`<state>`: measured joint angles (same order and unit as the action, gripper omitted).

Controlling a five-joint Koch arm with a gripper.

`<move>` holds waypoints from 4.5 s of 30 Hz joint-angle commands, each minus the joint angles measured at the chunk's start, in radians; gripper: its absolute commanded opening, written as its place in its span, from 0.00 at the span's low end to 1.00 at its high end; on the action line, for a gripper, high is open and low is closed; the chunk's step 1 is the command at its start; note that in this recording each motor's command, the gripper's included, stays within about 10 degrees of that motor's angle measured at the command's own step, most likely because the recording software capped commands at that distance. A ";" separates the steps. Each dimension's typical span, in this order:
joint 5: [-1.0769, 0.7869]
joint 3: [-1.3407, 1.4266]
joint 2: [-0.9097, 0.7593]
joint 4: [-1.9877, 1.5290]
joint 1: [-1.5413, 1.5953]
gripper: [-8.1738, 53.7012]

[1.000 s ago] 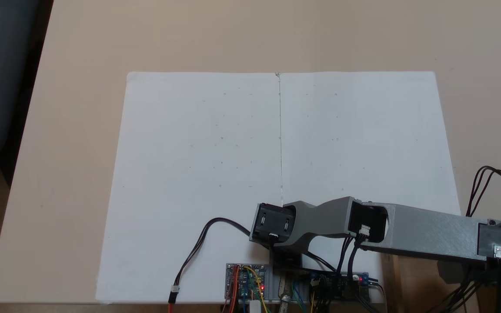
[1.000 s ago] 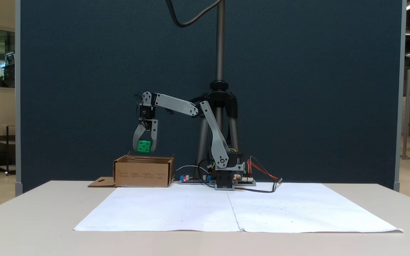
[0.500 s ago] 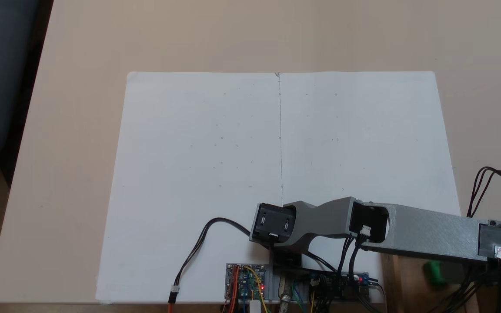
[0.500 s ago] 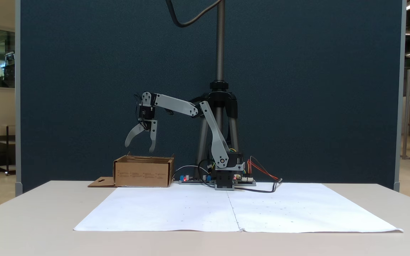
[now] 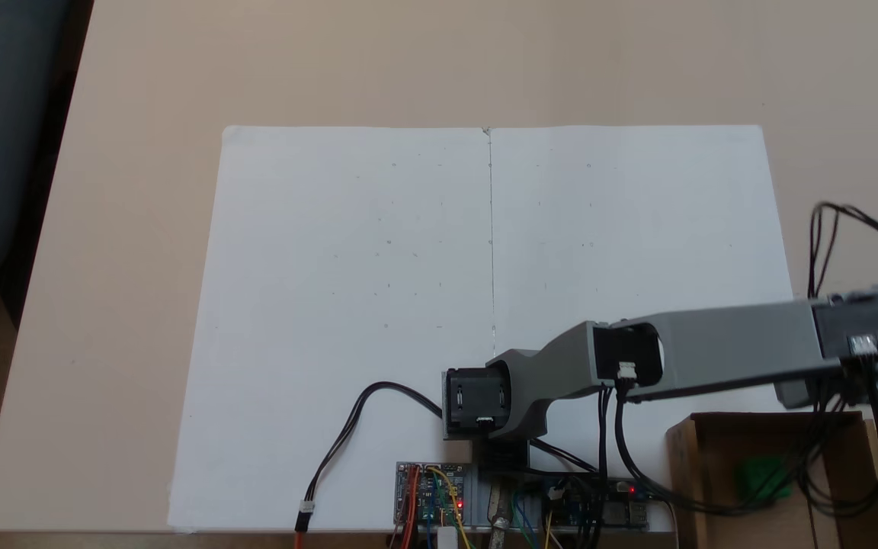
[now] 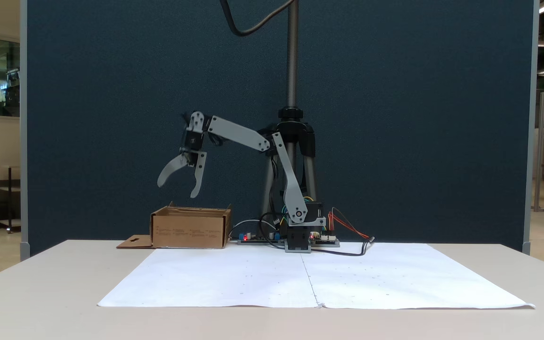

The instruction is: Grasp a green dice and put it in the bin.

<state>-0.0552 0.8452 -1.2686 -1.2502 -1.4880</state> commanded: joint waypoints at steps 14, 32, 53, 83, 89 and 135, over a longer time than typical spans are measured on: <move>0.215 -0.011 -0.282 0.112 0.867 0.83; 0.097 0.449 -0.621 0.416 1.416 0.83; 0.011 0.965 -0.963 0.988 1.434 0.87; -0.009 2.080 -1.098 1.985 1.451 0.82; -0.011 2.157 -1.100 2.199 1.451 0.82; -0.012 2.287 -1.097 2.806 1.453 0.86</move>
<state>-0.0015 3.0649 -2.2565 1.4680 -0.0322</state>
